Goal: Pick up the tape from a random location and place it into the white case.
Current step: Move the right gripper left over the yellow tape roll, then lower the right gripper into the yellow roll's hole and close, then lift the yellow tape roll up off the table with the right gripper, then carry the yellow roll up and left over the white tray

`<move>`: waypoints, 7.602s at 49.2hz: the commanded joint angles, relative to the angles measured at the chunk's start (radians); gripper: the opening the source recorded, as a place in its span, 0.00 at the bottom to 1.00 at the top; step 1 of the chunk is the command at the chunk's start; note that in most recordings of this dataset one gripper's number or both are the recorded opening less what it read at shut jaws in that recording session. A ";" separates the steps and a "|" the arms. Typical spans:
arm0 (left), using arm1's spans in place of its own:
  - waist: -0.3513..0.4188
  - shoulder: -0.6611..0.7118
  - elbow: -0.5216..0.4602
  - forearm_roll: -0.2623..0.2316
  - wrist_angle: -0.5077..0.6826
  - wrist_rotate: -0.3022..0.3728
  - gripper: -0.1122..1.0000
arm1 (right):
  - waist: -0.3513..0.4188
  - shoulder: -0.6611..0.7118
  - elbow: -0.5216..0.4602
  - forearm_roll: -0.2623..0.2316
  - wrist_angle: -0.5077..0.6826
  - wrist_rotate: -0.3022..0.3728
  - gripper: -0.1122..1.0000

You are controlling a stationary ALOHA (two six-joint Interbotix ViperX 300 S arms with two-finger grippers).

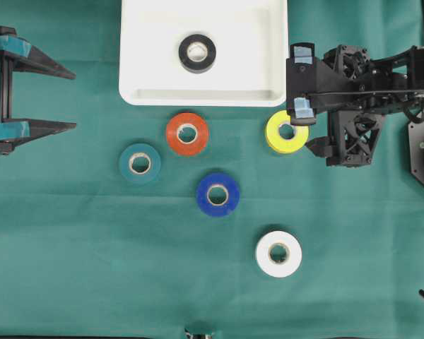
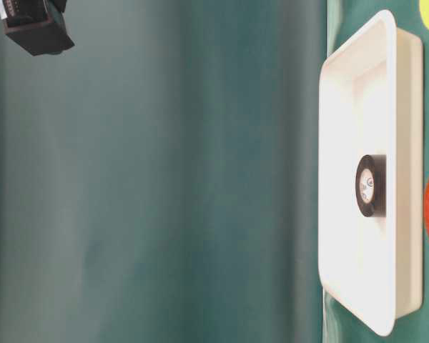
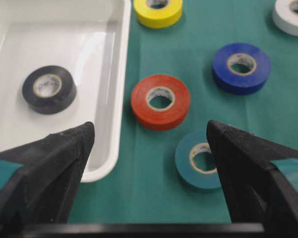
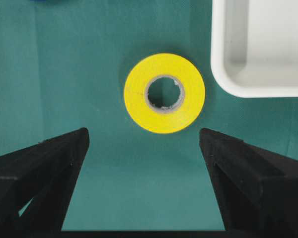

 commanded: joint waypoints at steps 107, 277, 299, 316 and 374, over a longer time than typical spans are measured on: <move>0.017 0.005 0.006 -0.002 -0.023 -0.002 0.94 | 0.023 0.345 0.160 -0.011 -0.468 0.089 0.93; 0.017 0.003 0.014 -0.002 -0.025 -0.002 0.94 | 0.041 0.069 -0.405 -0.120 0.394 0.141 0.36; 0.017 0.005 0.015 -0.002 -0.025 0.000 0.94 | 0.041 0.069 -0.405 -0.120 0.393 0.141 0.36; 0.017 0.003 0.015 -0.002 -0.025 -0.002 0.94 | 0.041 0.069 -0.403 -0.120 0.394 0.141 0.36; 0.017 0.003 0.026 -0.002 -0.025 -0.002 0.94 | -0.327 0.078 -0.380 -0.196 0.304 0.000 0.36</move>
